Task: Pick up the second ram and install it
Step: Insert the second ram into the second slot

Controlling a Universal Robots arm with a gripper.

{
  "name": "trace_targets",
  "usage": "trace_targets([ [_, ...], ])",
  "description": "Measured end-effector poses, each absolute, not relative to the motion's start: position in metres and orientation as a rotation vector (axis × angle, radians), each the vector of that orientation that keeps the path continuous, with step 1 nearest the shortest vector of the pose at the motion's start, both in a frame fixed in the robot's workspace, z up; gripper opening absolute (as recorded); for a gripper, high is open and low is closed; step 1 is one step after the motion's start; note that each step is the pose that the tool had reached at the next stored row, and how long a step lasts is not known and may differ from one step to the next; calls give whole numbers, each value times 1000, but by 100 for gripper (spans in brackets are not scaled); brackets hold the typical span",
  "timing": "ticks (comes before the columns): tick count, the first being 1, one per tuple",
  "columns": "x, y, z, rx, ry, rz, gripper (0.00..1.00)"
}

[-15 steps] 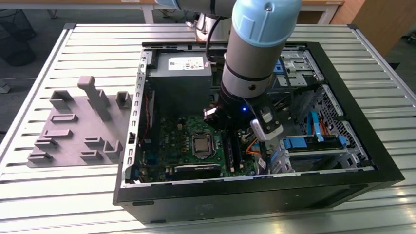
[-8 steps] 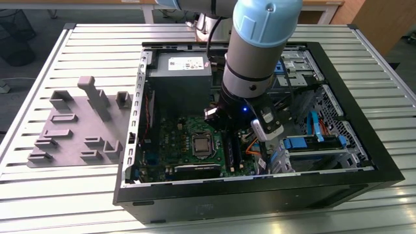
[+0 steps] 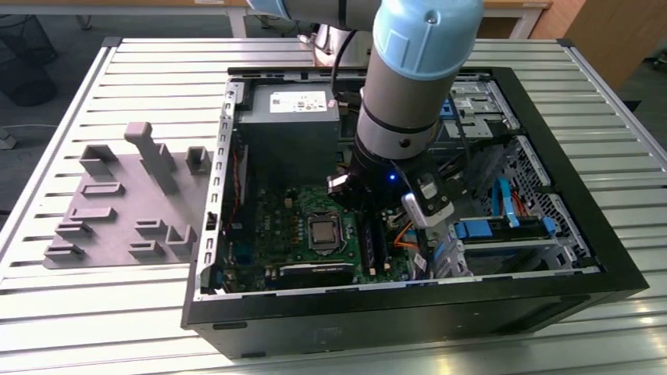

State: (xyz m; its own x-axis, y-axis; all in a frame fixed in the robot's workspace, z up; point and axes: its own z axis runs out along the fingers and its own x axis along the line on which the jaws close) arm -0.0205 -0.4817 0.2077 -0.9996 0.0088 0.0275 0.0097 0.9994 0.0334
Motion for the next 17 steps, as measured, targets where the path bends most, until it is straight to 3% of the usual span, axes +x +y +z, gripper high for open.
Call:
trace_targets([
  [17,-20,-482,206,-15,-3114,-52,15],
])
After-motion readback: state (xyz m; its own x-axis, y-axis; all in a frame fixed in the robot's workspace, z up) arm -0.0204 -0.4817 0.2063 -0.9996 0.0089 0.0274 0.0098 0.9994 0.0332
